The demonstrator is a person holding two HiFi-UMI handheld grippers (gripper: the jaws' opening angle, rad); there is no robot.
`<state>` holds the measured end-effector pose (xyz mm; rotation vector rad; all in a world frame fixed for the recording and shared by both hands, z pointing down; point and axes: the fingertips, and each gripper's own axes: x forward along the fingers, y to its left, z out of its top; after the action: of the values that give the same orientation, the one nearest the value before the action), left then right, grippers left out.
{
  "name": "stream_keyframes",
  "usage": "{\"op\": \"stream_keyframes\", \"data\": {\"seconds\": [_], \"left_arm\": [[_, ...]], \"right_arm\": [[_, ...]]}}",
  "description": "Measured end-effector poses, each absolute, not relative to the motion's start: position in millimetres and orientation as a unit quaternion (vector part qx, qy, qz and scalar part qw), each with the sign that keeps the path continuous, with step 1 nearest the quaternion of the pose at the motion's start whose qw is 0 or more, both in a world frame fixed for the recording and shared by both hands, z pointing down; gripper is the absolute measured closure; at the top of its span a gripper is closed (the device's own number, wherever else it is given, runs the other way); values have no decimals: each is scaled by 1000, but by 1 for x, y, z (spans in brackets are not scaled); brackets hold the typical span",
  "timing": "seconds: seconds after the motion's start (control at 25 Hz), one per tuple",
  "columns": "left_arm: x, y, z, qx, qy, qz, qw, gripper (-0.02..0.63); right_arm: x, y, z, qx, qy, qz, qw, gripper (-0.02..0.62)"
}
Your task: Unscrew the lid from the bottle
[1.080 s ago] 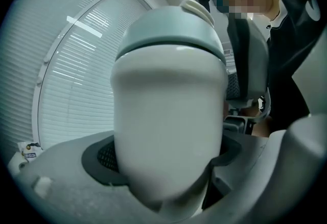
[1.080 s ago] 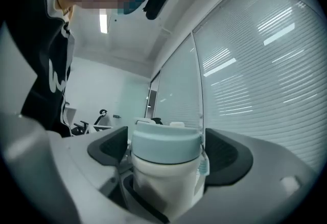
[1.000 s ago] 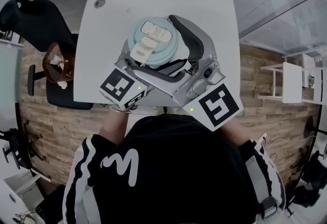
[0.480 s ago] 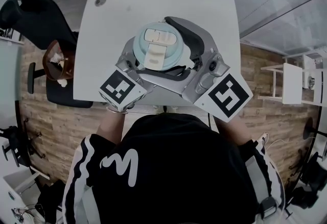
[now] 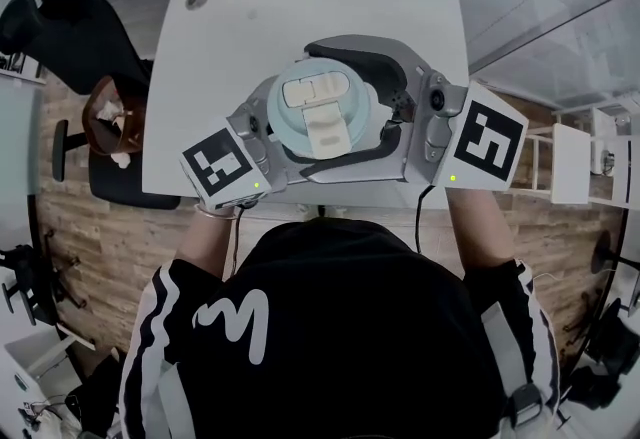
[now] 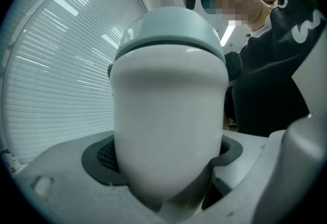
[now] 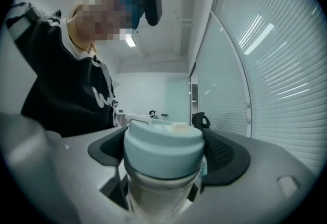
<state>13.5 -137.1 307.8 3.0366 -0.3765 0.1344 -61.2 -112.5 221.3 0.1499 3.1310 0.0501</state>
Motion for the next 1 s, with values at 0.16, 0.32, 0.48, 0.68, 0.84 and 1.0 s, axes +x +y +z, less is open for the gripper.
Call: {"op": "stream_keyframes", "data": {"seconds": [0.16,0.32,0.48,0.68,0.84,1.0], "left_arm": [[17,-124,306,995,-75,50,44,147],[18,-113,306,997,-38,54,44,147],[21,-102,301,998,0,43,44,147],[21,-91,295,997,43,39,41,147],[28,-80,292,995,84,44,39,147],[38,-76,288,994,96,31,48,147]], "right_arm": [[-57,-102,219,116,993,24,7,141],[-53,-93,217,181,983,27,-3,141],[-51,-84,214,252,967,25,-3,141],[-48,-77,209,337,941,7,8,141],[-40,-69,206,427,904,-18,0,141],[-28,-66,202,489,872,-35,5,141]]}}
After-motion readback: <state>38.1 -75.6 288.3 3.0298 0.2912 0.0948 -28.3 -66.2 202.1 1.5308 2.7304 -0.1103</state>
